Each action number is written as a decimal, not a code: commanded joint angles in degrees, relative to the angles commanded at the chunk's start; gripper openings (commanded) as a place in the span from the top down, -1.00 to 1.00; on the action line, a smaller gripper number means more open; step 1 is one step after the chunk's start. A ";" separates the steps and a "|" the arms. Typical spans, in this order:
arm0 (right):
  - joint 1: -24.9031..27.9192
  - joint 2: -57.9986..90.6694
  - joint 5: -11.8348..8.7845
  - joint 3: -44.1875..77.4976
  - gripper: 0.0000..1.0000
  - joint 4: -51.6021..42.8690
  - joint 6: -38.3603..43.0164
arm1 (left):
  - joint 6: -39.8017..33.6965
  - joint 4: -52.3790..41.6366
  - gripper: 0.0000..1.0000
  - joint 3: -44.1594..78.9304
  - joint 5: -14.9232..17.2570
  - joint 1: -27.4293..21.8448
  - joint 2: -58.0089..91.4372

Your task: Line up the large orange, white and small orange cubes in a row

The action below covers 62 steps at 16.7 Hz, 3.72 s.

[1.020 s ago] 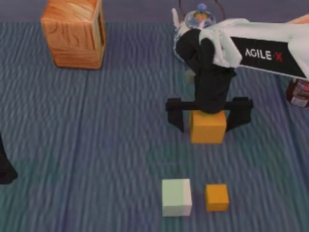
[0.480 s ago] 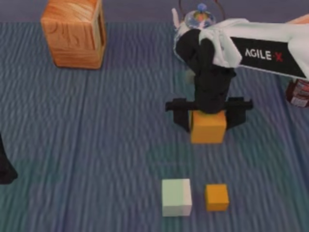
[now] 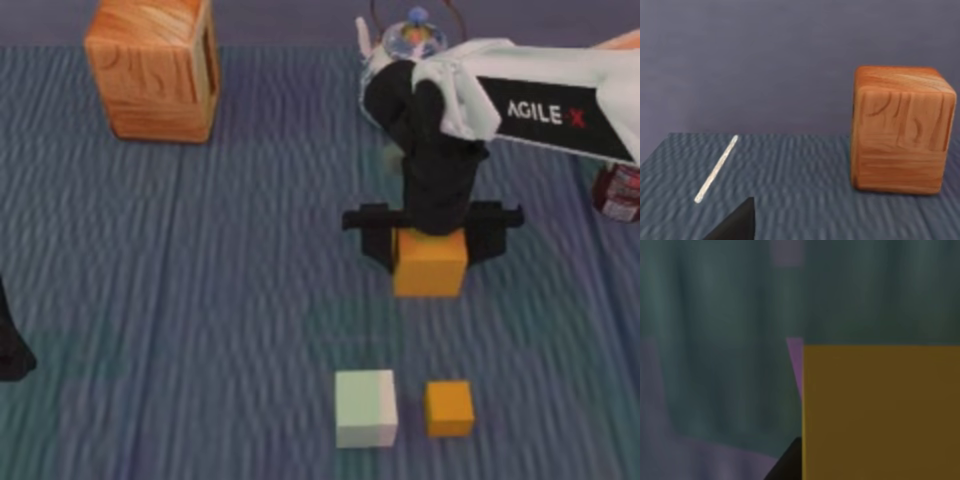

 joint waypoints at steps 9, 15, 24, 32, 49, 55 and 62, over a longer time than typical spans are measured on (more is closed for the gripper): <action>-0.14 -0.45 0.18 0.23 1.00 -0.34 -0.04 | 0.00 0.00 -1.00 0.00 0.00 0.00 0.00; 0.24 -3.27 0.16 7.86 1.00 -11.40 -0.03 | 0.00 0.00 -1.00 0.00 0.00 0.00 0.00; 2.24 -3.81 0.14 10.21 1.00 -13.83 2.21 | 0.00 0.00 -1.00 0.00 0.00 0.00 0.00; 24.59 -2.74 0.11 14.44 1.00 -18.05 24.29 | 0.00 0.00 -1.00 0.00 0.00 0.00 0.00; 31.34 -0.85 0.20 4.93 1.00 -5.52 31.09 | 0.00 0.00 -1.00 0.00 0.00 0.00 0.00; 31.37 -0.69 0.22 4.28 0.85 -4.82 31.09 | 0.00 0.00 -1.00 0.00 0.00 0.00 0.00; 31.37 -0.69 0.22 4.28 -0.21 -4.82 31.09 | 0.00 0.00 -1.00 0.00 0.00 0.00 0.00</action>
